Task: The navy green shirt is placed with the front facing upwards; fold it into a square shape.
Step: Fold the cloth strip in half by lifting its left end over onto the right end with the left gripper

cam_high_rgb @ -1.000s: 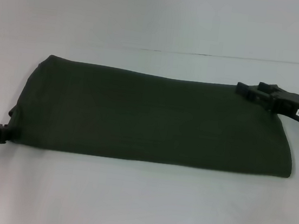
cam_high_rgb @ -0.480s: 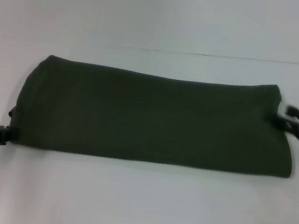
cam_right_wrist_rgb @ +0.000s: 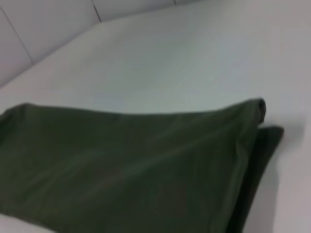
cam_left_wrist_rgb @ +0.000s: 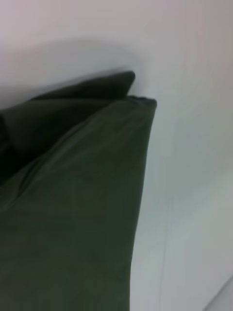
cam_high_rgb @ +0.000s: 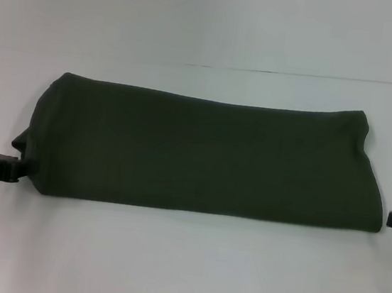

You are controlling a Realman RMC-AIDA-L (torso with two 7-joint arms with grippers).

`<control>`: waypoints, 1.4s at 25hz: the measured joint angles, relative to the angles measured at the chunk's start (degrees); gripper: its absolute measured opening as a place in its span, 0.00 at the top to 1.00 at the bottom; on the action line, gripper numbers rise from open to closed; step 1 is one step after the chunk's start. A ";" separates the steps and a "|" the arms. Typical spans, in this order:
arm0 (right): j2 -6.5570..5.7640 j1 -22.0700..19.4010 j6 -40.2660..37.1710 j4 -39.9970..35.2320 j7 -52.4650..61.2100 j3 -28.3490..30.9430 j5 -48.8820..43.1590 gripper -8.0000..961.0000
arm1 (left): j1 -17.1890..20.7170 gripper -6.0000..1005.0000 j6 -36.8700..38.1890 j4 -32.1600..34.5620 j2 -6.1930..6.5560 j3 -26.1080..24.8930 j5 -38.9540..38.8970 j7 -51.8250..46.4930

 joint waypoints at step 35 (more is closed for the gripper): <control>-0.45 7.09 7.55 8.63 2.86 -0.60 -7.46 0.06 | 0.21 0.98 0.92 1.07 -0.40 -0.05 -3.87 0.96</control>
